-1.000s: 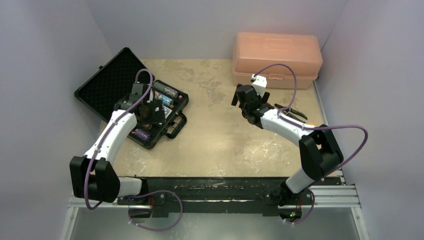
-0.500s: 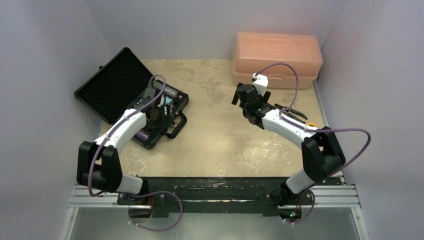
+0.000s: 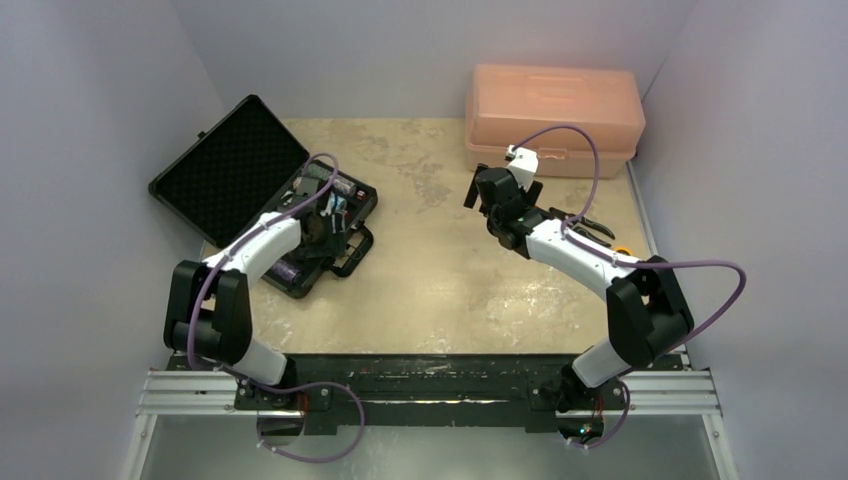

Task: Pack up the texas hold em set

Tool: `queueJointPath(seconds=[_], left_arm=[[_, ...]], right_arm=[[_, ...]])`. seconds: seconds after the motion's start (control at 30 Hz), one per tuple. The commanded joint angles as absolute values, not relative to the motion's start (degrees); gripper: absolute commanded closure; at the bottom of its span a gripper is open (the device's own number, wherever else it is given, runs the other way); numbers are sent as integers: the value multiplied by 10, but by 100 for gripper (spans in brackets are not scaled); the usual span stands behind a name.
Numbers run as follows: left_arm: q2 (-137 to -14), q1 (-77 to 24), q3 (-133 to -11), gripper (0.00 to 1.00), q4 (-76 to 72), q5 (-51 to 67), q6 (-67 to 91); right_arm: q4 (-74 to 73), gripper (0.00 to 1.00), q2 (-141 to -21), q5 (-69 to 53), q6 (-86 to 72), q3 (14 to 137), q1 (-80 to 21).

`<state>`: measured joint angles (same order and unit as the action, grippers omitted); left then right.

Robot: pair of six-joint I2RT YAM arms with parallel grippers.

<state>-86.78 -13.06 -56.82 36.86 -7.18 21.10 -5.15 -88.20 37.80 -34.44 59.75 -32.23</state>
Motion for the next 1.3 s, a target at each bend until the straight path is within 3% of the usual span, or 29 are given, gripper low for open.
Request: queueJointPath(seconds=[0.0, 0.23, 0.5, 1.27], left_arm=[[-881, -132, -576, 32, 356, -99, 254], [-896, -132, -565, 41, 339, -83, 286], [-907, -136, -546, 69, 305, -30, 297], [-966, -265, -608, 90, 287, -22, 328]], right_arm=[[-40, 1, -858, 381, -341, 596, -320], [-40, 1, -850, 381, -339, 595, -320], [-33, 1, -839, 401, -333, 589, -320], [-23, 1, -834, 417, -324, 585, -317]])
